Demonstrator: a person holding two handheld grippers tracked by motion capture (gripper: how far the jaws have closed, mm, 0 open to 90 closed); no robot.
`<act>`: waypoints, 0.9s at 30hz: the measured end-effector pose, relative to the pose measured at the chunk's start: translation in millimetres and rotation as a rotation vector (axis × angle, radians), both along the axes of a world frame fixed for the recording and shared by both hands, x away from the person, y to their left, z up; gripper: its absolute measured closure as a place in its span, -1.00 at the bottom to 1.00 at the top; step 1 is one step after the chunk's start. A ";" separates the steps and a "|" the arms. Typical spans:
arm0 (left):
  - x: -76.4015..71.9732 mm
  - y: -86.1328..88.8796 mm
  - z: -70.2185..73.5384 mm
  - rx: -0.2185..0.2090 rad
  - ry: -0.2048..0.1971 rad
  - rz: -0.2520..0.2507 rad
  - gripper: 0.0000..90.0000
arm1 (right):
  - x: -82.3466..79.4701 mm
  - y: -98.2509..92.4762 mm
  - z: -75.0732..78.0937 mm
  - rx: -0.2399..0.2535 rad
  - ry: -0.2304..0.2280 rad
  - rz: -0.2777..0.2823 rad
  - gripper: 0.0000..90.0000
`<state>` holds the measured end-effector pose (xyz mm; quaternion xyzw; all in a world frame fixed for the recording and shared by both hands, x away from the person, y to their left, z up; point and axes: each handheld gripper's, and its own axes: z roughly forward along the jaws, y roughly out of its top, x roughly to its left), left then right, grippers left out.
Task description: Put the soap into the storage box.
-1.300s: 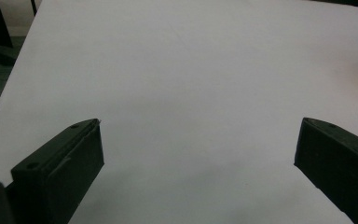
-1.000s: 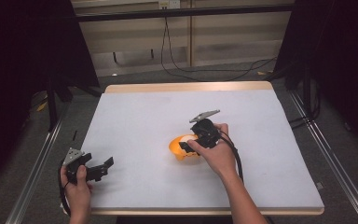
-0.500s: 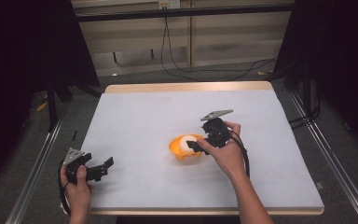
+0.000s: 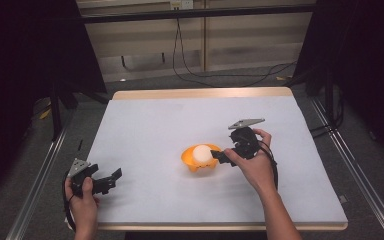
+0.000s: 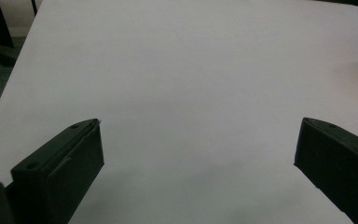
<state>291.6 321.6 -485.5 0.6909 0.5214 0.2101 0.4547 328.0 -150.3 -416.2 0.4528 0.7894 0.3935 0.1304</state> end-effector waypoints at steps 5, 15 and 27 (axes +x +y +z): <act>0.0 0.1 0.0 0.000 0.000 0.000 -0.98 | -2.8 -12.3 -0.7 -0.010 0.001 -0.021 -1.00; -0.1 0.0 0.0 0.000 0.000 0.000 -0.98 | -9.2 -38.5 -4.1 -0.020 0.002 -0.068 -1.00; 0.0 0.1 0.0 0.000 -0.001 -0.002 -0.98 | -20.1 -69.6 -13.2 -0.026 0.007 -0.126 -1.00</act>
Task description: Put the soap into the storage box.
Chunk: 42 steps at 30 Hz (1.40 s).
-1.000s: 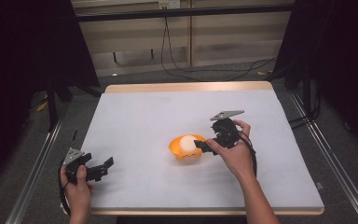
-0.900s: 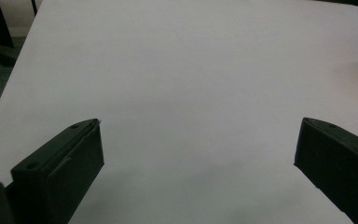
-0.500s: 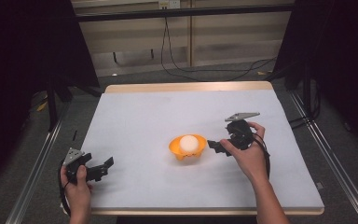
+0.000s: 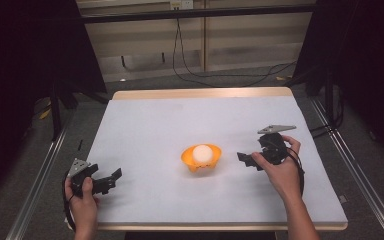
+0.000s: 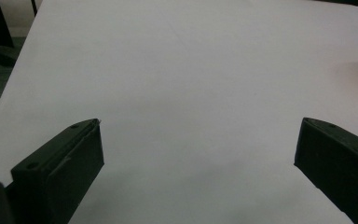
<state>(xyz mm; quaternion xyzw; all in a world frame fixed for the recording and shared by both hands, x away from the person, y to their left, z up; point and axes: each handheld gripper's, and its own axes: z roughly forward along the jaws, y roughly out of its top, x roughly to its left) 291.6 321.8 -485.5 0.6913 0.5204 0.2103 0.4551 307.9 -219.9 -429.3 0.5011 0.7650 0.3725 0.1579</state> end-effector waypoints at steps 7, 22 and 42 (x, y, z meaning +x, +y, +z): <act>0.0 -0.5 -0.1 -0.004 -0.002 0.004 -0.98 | -7.9 -18.0 -6.0 -0.001 0.001 -0.022 -1.00; -0.3 -1.5 -0.2 -0.005 -0.003 0.007 -0.98 | -31.5 -59.7 -19.7 0.001 -0.015 -0.085 -1.00; -0.7 -1.1 0.0 0.006 -0.004 0.004 -0.98 | -69.2 -111.9 -40.0 0.031 -0.035 -0.165 -1.00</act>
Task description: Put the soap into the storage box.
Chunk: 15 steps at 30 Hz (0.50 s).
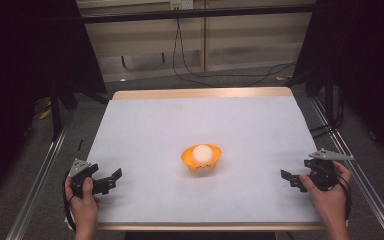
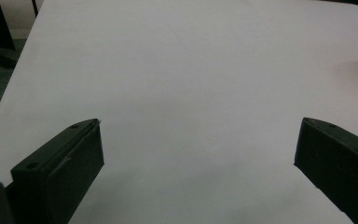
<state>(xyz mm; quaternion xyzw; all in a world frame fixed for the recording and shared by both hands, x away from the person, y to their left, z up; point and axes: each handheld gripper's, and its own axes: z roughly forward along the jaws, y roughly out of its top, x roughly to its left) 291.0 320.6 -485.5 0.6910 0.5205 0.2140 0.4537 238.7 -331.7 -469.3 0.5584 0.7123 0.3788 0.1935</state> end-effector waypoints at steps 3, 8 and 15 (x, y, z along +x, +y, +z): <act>0.0 0.2 0.1 0.005 -0.001 -0.001 -0.98 | -5.2 -7.9 -1.3 -0.005 -0.009 -0.012 -1.00; 0.0 0.5 0.1 0.004 -0.003 -0.006 -0.98 | -13.7 -22.2 -3.4 0.012 -0.022 -0.040 -1.00; -0.2 0.2 0.1 0.004 -0.006 -0.002 -0.98 | -28.5 -40.5 -8.8 0.036 -0.048 -0.081 -0.99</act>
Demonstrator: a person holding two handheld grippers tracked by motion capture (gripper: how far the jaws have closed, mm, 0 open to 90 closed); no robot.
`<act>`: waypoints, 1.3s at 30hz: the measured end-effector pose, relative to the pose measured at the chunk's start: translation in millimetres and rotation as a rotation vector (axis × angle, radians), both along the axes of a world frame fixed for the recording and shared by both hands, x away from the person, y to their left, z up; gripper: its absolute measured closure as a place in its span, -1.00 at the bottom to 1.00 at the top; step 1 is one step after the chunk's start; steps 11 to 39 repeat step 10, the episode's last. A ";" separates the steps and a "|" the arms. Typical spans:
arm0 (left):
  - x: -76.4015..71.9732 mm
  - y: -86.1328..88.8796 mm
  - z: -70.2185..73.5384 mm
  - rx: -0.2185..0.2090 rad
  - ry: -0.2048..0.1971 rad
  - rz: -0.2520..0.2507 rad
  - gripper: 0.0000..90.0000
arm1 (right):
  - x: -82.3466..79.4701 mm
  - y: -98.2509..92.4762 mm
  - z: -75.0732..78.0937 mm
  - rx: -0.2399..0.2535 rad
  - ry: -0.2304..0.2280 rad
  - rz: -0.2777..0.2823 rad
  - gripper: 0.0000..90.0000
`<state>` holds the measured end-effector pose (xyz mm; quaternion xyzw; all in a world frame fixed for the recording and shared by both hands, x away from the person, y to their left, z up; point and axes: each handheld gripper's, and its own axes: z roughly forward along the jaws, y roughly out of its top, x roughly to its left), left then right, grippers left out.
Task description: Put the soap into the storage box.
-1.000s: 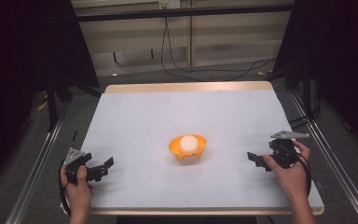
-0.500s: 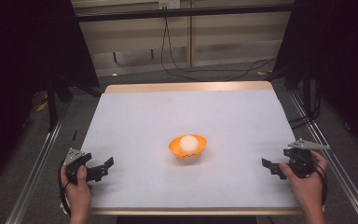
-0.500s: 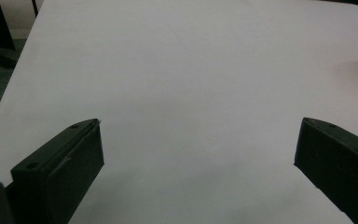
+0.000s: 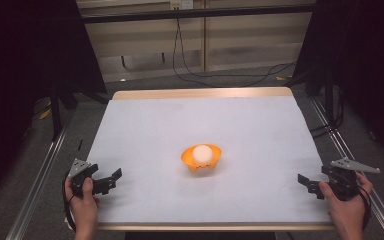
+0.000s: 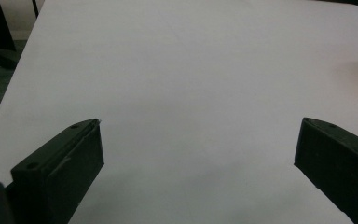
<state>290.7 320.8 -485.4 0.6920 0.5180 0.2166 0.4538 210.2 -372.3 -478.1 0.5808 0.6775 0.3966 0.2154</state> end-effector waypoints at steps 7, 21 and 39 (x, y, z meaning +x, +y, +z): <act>-0.3 -1.4 -0.1 -0.003 -0.002 0.002 -0.98 | -9.5 -5.0 -6.4 0.056 -0.059 -0.047 -0.96; -0.2 -1.7 -0.1 0.003 -0.001 0.004 -0.98 | -12.1 -6.2 -7.9 0.069 -0.079 -0.055 -0.95; -0.2 -1.7 -0.1 0.003 -0.001 0.004 -0.98 | -12.1 -6.2 -7.9 0.069 -0.079 -0.055 -0.95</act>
